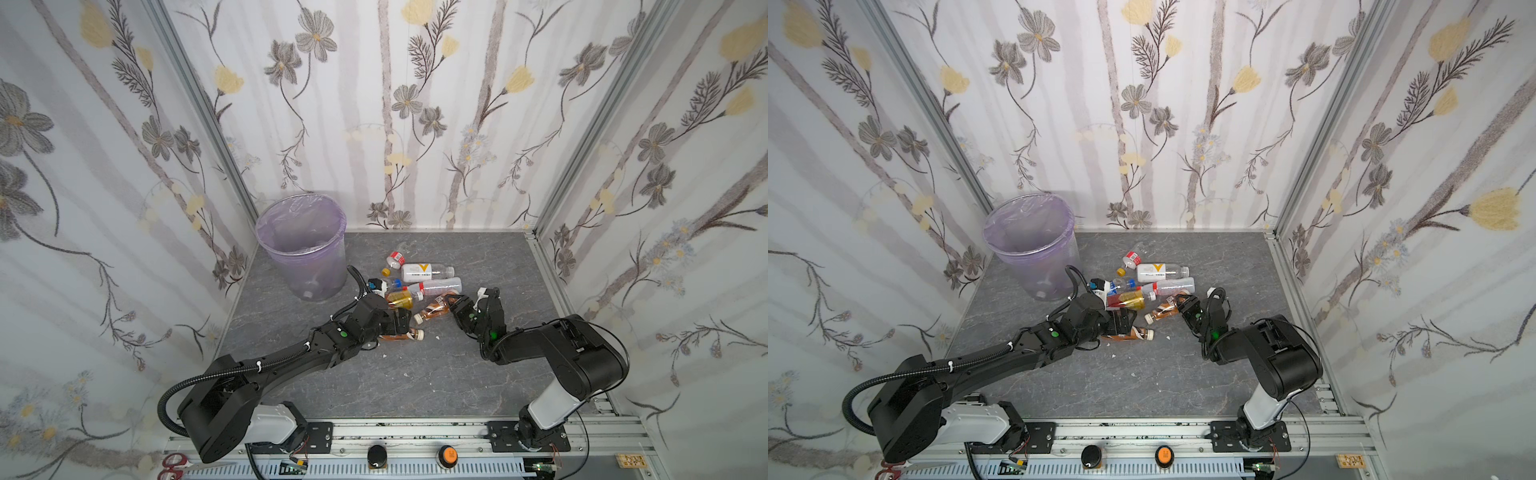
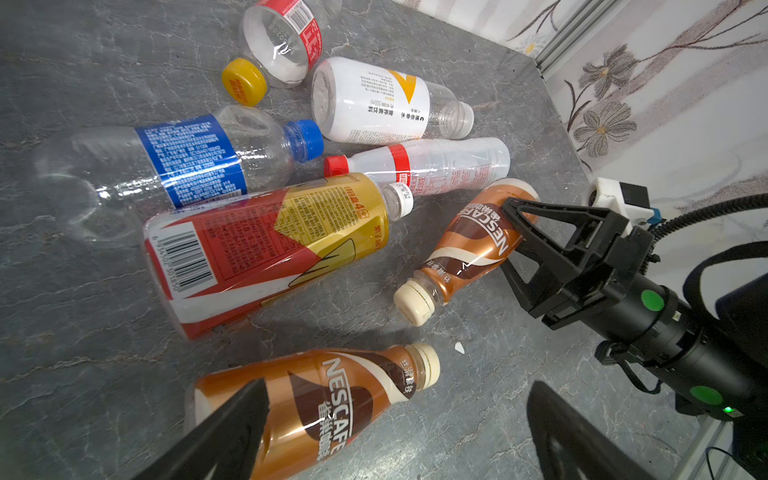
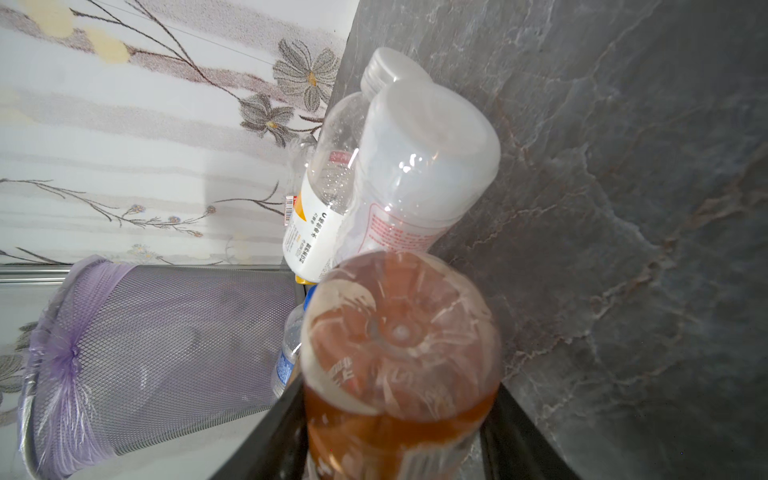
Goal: Throw the plastic bottles in the bin
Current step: 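Lift the Nescafe bottle with the right gripper while the left gripper reaches it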
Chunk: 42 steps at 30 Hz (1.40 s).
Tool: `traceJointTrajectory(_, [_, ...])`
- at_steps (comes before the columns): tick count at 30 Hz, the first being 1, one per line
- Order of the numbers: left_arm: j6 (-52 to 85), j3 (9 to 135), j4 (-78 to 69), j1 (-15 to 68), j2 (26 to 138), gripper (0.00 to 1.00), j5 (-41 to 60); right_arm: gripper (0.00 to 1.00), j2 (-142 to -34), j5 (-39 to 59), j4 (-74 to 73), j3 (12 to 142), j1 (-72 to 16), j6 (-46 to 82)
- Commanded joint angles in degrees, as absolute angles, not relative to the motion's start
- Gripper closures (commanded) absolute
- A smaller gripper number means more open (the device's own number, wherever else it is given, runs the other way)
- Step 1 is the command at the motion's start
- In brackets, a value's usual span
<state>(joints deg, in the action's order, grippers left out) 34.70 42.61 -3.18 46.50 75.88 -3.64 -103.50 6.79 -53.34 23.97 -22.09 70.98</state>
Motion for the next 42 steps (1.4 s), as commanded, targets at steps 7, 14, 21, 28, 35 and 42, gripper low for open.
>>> traceJointTrajectory(7, [30.58, 47.40, -4.73, 46.81, 76.14, 0.00, -1.84, 0.41, -96.61, 5.91, -46.50, 26.46, -21.49, 66.17])
traceJointTrajectory(14, [23.74, 52.87, -5.66, 46.85, 78.61, 0.00, -1.46, 0.41, -89.85, 9.26, -40.55, 30.39, -21.49, 63.47])
traceJointTrajectory(21, [16.72, 55.74, -8.95, 46.89, 79.70, 0.00, -0.52, 0.41, -84.56, 11.74, -33.84, 34.80, -21.60, 59.87])
traceJointTrajectory(28, [10.67, 58.61, -8.92, 46.97, 82.82, 0.00, -0.54, 0.41, -80.85, 10.79, -23.08, 41.40, -22.37, 51.63])
traceJointTrajectory(35, [6.80, 61.75, -9.05, 46.93, 85.69, 0.03, 1.88, 0.41, -79.63, 10.86, -16.37, 47.46, -23.55, 45.79])
traceJointTrajectory(42, [2.87, 63.75, -8.96, 46.93, 88.33, 0.10, 1.91, 0.41, -80.06, 12.21, -14.73, 50.05, -24.53, 44.17])
